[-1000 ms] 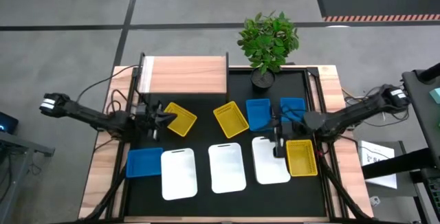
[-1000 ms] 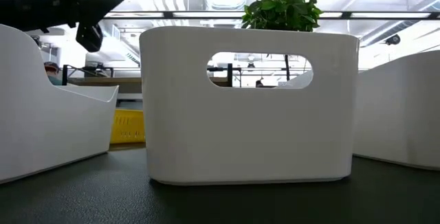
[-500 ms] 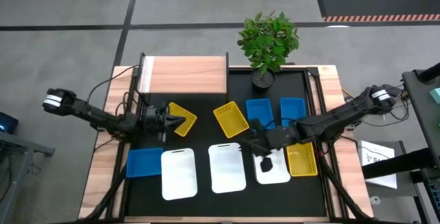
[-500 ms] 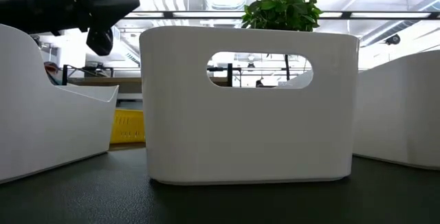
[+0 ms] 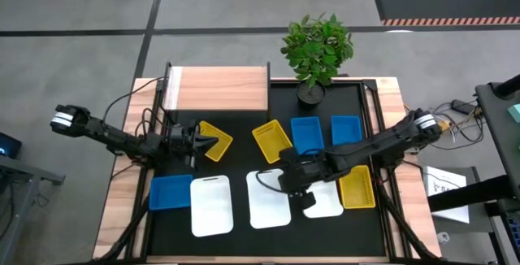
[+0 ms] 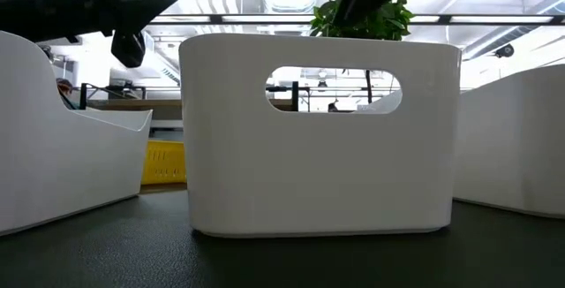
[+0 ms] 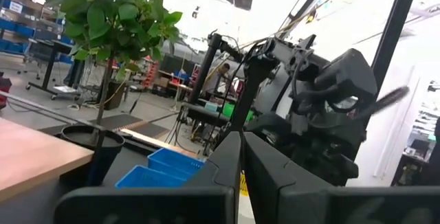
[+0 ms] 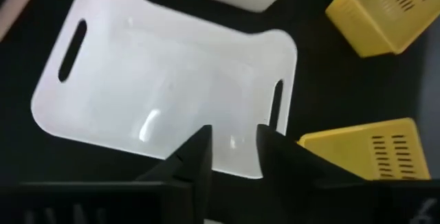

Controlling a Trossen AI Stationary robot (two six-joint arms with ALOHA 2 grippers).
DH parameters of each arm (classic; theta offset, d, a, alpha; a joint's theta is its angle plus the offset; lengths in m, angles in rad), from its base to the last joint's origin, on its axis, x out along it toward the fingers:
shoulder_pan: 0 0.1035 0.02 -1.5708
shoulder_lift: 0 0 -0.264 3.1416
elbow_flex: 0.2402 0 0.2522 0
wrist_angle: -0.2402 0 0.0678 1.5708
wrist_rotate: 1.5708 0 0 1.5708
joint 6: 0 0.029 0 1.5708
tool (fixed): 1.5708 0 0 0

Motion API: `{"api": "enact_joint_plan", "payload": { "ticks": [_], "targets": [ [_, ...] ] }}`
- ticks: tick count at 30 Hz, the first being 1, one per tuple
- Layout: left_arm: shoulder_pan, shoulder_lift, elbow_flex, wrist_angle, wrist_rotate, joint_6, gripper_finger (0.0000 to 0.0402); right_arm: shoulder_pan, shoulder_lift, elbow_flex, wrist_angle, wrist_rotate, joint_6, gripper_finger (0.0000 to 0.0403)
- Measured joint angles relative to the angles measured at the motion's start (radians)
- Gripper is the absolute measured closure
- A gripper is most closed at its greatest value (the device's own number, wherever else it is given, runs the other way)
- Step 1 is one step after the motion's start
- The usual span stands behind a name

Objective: Stack baskets on shelf by color
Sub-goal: Put the center white bin on the shelf

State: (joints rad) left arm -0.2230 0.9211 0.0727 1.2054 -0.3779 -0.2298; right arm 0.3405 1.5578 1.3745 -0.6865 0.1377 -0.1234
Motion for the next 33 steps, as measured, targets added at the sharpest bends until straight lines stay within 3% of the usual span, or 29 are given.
{"api": "enact_joint_plan", "payload": {
  "ticks": [8, 18, 33],
  "targets": [
    [0.000, -0.004, 0.000, 0.000, 0.000, 0.001, 0.0400, 0.000, 0.085, 0.108, -0.154, -0.071, -0.015, 0.0229],
    [0.000, -0.023, 0.000, 0.039, -0.004, 0.043, 0.0400, 0.010, 0.143, 0.184, -0.171, -0.214, 0.085, 0.0220],
    [0.000, -0.023, 0.001, 0.096, -0.006, 0.055, 0.0400, 0.143, 0.320, 0.370, -0.089, -0.164, 0.288, 0.0220]
  ]
}}
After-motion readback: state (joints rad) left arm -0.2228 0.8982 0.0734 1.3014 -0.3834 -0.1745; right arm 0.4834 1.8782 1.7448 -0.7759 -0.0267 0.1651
